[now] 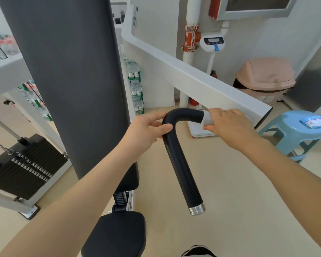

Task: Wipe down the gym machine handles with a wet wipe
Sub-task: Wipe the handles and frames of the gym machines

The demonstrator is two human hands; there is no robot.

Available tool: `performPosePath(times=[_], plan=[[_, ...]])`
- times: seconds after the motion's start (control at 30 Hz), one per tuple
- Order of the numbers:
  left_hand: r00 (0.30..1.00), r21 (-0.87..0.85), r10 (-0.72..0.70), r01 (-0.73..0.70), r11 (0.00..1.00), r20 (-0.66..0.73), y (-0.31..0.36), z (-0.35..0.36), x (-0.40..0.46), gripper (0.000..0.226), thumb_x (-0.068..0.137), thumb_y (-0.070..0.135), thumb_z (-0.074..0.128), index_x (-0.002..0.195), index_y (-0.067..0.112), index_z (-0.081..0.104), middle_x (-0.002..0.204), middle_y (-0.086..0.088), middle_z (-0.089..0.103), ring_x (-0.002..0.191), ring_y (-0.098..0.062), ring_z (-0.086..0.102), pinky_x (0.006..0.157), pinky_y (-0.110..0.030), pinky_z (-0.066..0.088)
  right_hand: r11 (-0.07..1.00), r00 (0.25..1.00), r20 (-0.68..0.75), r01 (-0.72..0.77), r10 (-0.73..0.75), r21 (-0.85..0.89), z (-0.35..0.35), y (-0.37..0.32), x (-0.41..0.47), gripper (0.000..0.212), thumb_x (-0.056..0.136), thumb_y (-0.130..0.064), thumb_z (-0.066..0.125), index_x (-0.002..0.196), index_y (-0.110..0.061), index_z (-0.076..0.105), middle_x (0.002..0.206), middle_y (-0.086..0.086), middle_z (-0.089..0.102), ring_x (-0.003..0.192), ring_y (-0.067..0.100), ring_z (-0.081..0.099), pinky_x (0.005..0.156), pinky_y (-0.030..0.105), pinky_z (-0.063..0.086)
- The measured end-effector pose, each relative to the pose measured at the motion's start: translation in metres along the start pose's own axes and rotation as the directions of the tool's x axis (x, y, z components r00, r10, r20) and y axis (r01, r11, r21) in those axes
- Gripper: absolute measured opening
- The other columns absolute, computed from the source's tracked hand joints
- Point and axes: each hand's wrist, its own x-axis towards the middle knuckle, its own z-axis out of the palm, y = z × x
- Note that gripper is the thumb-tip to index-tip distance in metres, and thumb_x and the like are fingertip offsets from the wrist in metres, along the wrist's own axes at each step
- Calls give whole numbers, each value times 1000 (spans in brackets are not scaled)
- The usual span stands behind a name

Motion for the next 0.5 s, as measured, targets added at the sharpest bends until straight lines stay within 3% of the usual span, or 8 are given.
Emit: performPosePath(times=[0.13,0.2,0.27,0.4,0.5], plan=[[1000,1,4,-4,1000,-3,0,0,2,33,85,21,64,115,33,60,79,15,66,72,-3,61,67,-20,48,970,999,15,26,-30,243,-11,-35,10,48,95,-39,41,133,-12,35,130,11,51,115,28,49,97,37,35],[1000,9,18,-18,1000,4,0,-1,3,31,85,22,64,113,35,61,80,14,66,71,-3,61,70,-21,48,960,990,-40,138,-133,243,-13,-54,12,60,96,-40,36,145,-10,20,146,11,35,132,27,34,110,37,24],[999,26,38,-38,999,17,0,-2,3,29,85,23,64,107,41,59,81,15,66,73,-4,61,72,-23,49,972,988,-20,156,-155,178,-9,-45,4,67,94,-49,21,148,-11,9,153,8,26,140,22,25,116,37,8],[999,45,52,-52,998,4,-1,0,3,30,86,22,63,110,40,58,81,15,65,73,-3,60,73,-24,48,971,974,-8,-226,227,83,5,-4,-29,73,89,-51,2,139,-8,33,128,11,58,124,23,49,117,46,4],[999,25,37,-37,999,1,-2,0,4,30,86,22,63,113,34,60,78,15,66,68,-2,60,70,-21,49,967,977,-5,-212,215,138,2,-29,-17,63,90,-42,3,129,-11,42,127,8,56,124,22,47,117,45,3]])
